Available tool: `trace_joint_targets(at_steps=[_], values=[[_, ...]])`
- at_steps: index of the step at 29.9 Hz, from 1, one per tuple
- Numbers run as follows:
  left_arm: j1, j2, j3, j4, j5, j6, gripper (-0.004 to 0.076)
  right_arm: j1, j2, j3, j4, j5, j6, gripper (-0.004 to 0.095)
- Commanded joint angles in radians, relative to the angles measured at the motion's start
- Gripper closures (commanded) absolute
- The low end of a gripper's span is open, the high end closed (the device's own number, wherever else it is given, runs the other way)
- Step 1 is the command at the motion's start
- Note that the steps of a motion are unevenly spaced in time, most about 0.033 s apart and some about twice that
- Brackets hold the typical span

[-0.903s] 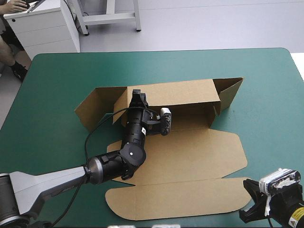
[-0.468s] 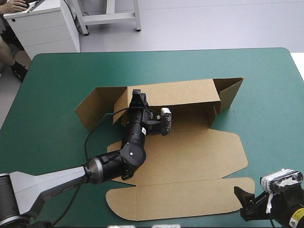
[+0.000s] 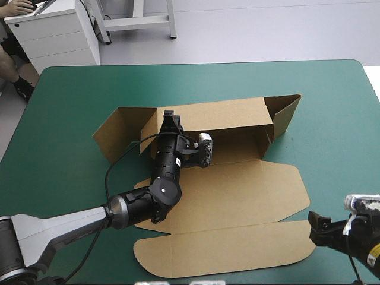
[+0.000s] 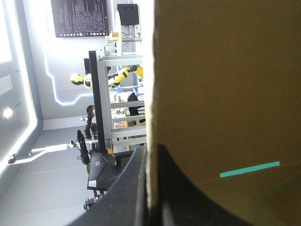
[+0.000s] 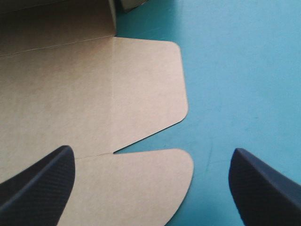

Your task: Fold the box

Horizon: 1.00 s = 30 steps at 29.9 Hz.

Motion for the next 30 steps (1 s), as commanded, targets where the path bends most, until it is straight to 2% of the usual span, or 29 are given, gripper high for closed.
trace_joint_targets(at_steps=[1, 5, 8, 12, 15, 18, 22, 24, 27, 30], values=[[0.000, -0.044, -0.031, 0.099, 0.043, -0.013, 0.0734, -0.002, 0.154, -0.148, -0.125, -0.002, 0.014, 0.0085], [0.000, -0.044, -0.031, 0.099, 0.043, -0.013, 0.0734, -0.002, 0.341, -0.343, -0.271, 0.019, 0.010, 0.0086], [0.000, -0.044, -0.031, 0.099, 0.043, -0.013, 0.0734, -0.002, 0.471, -0.477, -0.326, 0.009, -0.016, 0.0085], [0.000, -0.044, -0.031, 0.099, 0.043, -0.013, 0.0734, -0.004, 0.615, -0.651, -0.335, 0.007, -0.063, 0.0086], [0.000, -0.044, -0.031, 0.099, 0.043, -0.013, 0.0734, -0.051, 0.735, -0.783, -0.307, 0.005, -0.128, 0.0092], [0.000, -0.044, -0.031, 0.098, 0.043, -0.013, 0.0734, -0.164, 0.851, -0.923, -0.151, 0.015, -0.249, 0.0124], [0.000, -0.044, -0.031, 0.098, 0.043, -0.013, 0.0734, -0.391, 1.023, -1.101, 0.248, 0.079, -0.481, 0.0164], [0.000, -0.044, -0.031, 0.098, 0.043, -0.013, 0.0734, -0.469, 1.091, -1.165, 0.369, 0.097, -0.525, 0.0167], [0.000, -0.044, -0.031, 0.099, 0.052, -0.013, 0.0734, -0.544, 1.219, -1.270, 0.449, 0.135, -0.540, 0.0167], [0.000, -0.044, -0.031, 0.099, 0.052, -0.004, 0.0734, -0.566, 1.351, -1.379, 0.450, 0.192, -0.545, 0.0167]])
